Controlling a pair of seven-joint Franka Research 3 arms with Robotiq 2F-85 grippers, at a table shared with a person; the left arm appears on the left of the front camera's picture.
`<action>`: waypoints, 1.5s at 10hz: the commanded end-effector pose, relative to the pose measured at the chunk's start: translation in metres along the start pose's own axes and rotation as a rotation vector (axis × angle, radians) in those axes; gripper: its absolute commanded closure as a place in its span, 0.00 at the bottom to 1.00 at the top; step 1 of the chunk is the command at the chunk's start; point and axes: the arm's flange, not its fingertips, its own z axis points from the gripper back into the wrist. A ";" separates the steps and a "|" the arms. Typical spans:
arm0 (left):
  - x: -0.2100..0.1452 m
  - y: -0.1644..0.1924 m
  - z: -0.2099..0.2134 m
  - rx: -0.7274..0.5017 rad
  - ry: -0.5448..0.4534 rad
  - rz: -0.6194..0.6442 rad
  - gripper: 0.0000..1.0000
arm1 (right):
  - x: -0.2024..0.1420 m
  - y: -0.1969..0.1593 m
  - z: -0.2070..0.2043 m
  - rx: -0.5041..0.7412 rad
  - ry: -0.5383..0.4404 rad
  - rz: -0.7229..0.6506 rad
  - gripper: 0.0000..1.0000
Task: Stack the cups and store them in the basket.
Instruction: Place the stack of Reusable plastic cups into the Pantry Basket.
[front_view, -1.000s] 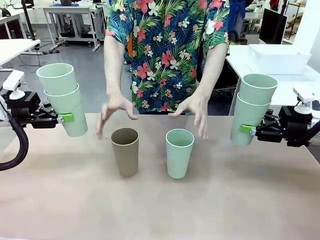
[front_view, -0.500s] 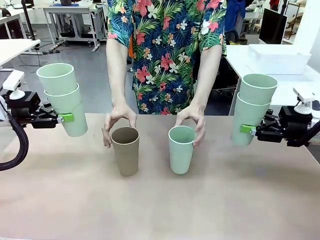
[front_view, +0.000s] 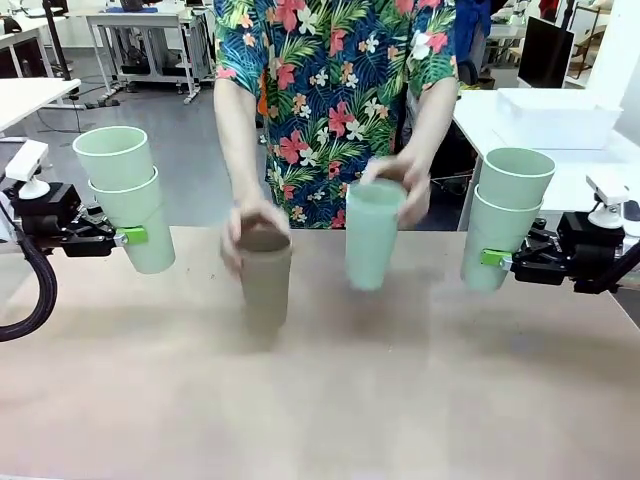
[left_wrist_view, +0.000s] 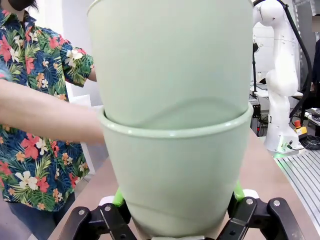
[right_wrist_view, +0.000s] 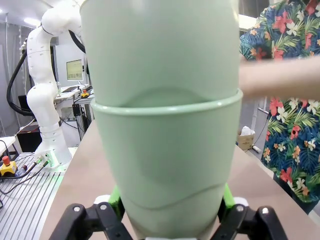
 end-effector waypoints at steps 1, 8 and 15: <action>0.004 0.000 0.001 0.004 -0.005 -0.009 0.14 | 0.004 -0.002 0.000 -0.001 -0.001 0.009 0.15; 0.004 0.000 0.001 0.004 -0.005 -0.009 0.14 | 0.004 -0.002 0.000 -0.001 -0.001 0.009 0.15; 0.004 0.000 0.001 0.004 -0.005 -0.009 0.14 | 0.004 -0.002 0.000 -0.001 -0.001 0.009 0.15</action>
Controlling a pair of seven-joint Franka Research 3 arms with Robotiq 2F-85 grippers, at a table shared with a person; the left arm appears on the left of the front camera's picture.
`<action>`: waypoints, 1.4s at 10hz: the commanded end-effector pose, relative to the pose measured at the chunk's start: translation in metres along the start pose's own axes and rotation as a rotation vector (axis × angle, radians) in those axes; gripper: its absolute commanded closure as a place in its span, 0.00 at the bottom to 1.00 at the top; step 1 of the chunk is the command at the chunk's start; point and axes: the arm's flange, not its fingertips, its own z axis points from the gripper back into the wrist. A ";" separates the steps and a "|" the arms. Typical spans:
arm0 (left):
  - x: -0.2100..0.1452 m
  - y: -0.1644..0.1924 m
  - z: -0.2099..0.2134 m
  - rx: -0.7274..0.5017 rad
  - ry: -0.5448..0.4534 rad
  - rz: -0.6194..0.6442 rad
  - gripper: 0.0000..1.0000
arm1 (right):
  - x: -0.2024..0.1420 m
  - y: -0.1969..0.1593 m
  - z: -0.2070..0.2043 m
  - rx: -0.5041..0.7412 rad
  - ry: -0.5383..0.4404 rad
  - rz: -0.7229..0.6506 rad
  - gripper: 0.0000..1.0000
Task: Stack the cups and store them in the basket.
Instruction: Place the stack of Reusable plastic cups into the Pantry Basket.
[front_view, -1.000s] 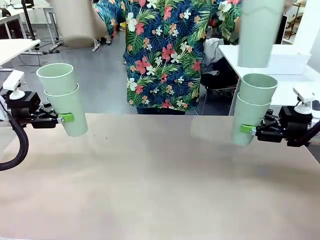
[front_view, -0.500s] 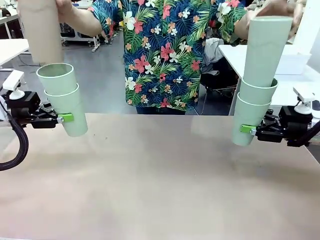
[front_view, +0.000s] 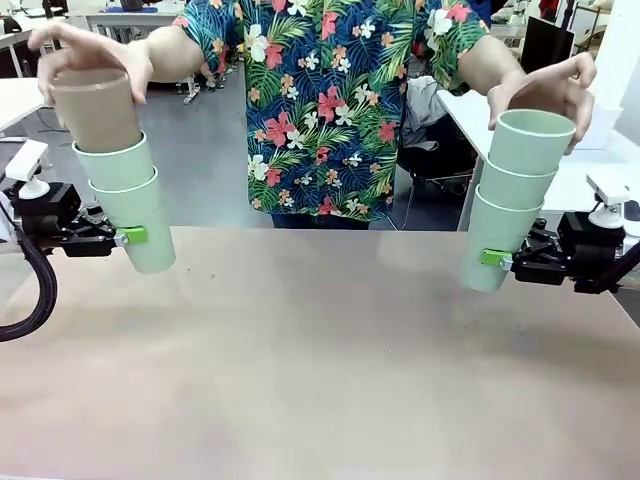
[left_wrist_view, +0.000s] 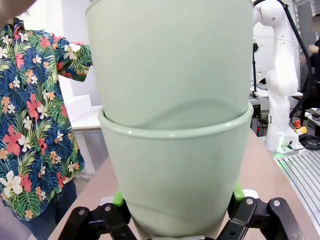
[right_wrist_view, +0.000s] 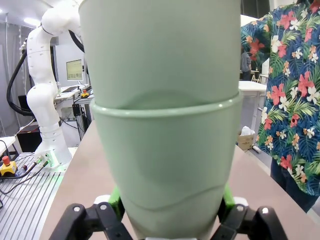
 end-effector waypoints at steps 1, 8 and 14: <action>0.004 0.000 0.001 0.004 -0.005 -0.009 0.14 | 0.004 -0.002 0.000 0.000 -0.002 0.010 0.15; 0.004 0.000 0.001 0.004 -0.005 -0.009 0.14 | 0.004 -0.002 0.000 0.000 -0.002 0.010 0.15; 0.004 0.000 0.001 0.004 -0.005 -0.009 0.14 | 0.004 -0.002 0.000 0.000 -0.002 0.010 0.15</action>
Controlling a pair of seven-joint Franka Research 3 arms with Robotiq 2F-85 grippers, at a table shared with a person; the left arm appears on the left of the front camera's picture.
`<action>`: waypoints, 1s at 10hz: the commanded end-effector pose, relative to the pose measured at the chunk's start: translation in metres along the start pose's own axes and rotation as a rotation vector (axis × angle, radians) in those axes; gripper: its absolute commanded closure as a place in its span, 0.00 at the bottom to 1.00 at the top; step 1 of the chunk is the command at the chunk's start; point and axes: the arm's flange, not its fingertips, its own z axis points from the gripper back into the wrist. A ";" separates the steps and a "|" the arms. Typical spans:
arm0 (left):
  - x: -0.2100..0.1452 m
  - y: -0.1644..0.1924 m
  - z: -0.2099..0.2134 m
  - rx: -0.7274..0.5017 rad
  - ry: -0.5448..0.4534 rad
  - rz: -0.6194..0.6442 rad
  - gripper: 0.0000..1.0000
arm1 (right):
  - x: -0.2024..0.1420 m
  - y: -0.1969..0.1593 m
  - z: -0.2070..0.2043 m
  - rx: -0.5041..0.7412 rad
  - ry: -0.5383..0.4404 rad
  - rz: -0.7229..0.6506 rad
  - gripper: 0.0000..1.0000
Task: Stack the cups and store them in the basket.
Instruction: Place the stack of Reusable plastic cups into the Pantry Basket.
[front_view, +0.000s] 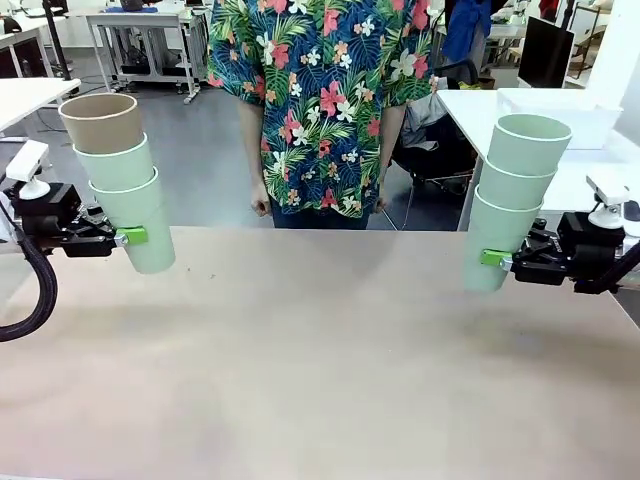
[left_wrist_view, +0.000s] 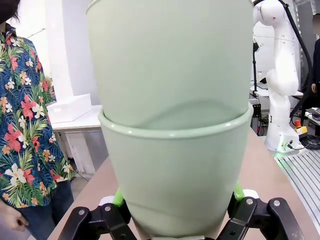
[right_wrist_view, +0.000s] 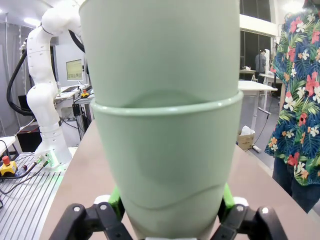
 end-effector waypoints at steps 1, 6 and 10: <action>0.005 -0.001 0.000 0.002 -0.008 -0.009 0.14 | 0.004 -0.002 0.000 0.000 -0.003 0.010 0.15; 0.005 -0.001 0.000 0.002 -0.008 -0.009 0.14 | 0.004 -0.002 0.000 0.000 -0.003 0.010 0.15; 0.005 -0.001 0.000 0.002 -0.008 -0.009 0.14 | 0.004 -0.002 0.000 0.000 -0.003 0.010 0.15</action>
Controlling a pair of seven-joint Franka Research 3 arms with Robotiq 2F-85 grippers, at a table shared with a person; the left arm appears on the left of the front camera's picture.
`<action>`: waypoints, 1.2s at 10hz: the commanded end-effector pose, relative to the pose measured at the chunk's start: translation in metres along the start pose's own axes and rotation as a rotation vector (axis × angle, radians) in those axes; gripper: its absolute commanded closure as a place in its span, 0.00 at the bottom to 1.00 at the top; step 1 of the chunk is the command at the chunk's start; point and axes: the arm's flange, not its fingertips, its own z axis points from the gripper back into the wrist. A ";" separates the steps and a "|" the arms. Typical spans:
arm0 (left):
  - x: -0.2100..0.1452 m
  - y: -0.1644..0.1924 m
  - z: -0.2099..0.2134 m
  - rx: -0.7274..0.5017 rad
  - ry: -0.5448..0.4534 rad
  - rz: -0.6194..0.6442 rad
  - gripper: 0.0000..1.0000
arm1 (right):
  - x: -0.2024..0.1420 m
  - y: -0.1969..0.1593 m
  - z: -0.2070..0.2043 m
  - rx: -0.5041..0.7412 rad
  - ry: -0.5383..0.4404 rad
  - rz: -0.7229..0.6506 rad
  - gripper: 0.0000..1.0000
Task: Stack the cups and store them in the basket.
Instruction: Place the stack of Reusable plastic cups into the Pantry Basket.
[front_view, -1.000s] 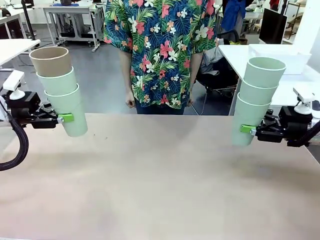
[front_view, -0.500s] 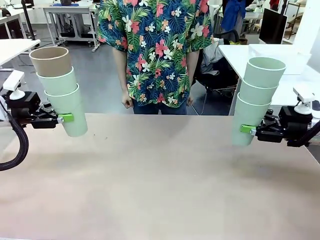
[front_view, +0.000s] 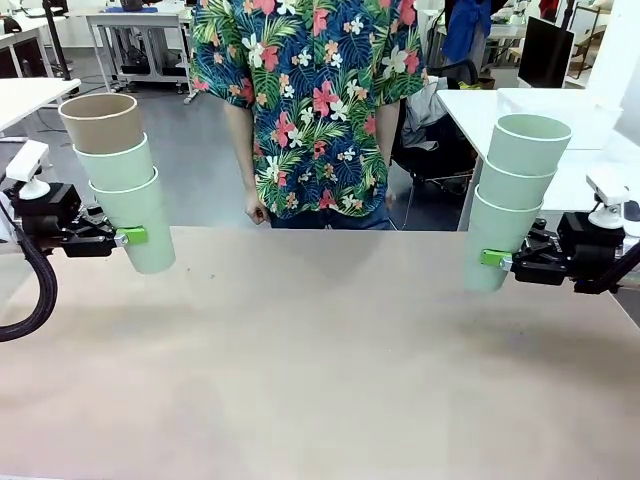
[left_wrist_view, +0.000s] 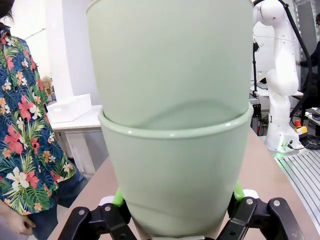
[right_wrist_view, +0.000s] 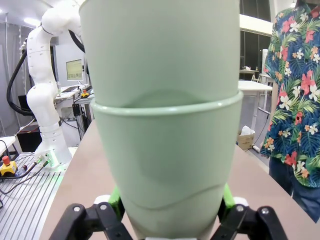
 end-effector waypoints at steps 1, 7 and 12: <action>0.005 -0.001 0.000 0.002 -0.008 -0.009 0.14 | 0.004 -0.002 0.000 0.000 -0.003 0.010 0.15; 0.005 -0.001 0.000 0.002 -0.008 -0.009 0.14 | 0.004 -0.002 0.000 0.000 -0.003 0.010 0.15; 0.005 -0.001 0.000 0.002 -0.008 -0.009 0.14 | 0.004 -0.002 0.000 0.000 -0.003 0.010 0.15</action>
